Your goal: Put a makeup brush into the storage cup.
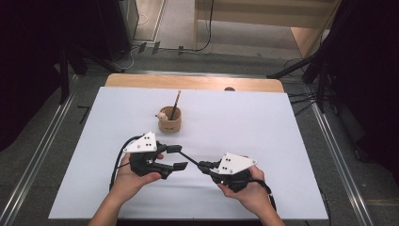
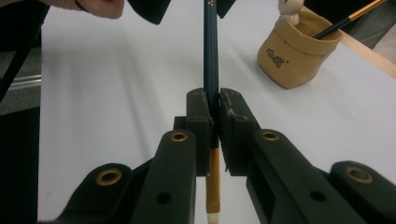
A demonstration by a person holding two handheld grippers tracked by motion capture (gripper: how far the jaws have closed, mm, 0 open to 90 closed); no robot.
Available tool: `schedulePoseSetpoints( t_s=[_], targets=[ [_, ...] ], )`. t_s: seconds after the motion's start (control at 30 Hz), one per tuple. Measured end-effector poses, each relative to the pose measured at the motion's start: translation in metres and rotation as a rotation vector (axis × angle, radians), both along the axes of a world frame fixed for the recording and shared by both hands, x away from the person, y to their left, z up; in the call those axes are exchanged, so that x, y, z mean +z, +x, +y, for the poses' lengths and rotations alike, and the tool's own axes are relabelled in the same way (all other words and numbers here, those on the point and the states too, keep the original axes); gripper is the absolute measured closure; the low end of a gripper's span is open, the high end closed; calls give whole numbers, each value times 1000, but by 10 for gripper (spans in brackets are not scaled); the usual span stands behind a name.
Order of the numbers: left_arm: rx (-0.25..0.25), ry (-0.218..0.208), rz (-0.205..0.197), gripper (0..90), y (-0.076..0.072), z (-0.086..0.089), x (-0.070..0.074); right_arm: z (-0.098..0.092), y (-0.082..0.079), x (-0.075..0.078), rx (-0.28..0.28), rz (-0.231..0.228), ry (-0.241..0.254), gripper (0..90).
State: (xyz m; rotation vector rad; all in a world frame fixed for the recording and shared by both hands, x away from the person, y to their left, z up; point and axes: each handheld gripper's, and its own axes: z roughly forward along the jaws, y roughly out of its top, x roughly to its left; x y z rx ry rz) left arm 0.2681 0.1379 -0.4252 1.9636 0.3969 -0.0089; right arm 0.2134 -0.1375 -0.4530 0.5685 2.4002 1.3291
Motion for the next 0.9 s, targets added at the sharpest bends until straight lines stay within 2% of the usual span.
schedulePoseSetpoints(
  t_s=[0.23, 0.3, 0.37, 0.8, 0.9],
  targets=[
    [-28, 62, 32, 518, 2, -1, 1, 4, 0, -2, 35, -5, -37, 847],
    [-31, 83, 59, 542, 2, -3, 1, 5, -1, -2, 42, -18, -58, 846],
    [-39, 100, 68, 574, 2, -4, 2, 5, -1, -3, 46, -17, -68, 847],
    [-75, 115, 119, 724, 4, -5, 0, 8, 0, -7, 71, -15, -108, 846],
    [-82, 114, 126, 767, 4, -5, 0, 8, 0, -7, 80, -26, -117, 846]
  ],
)
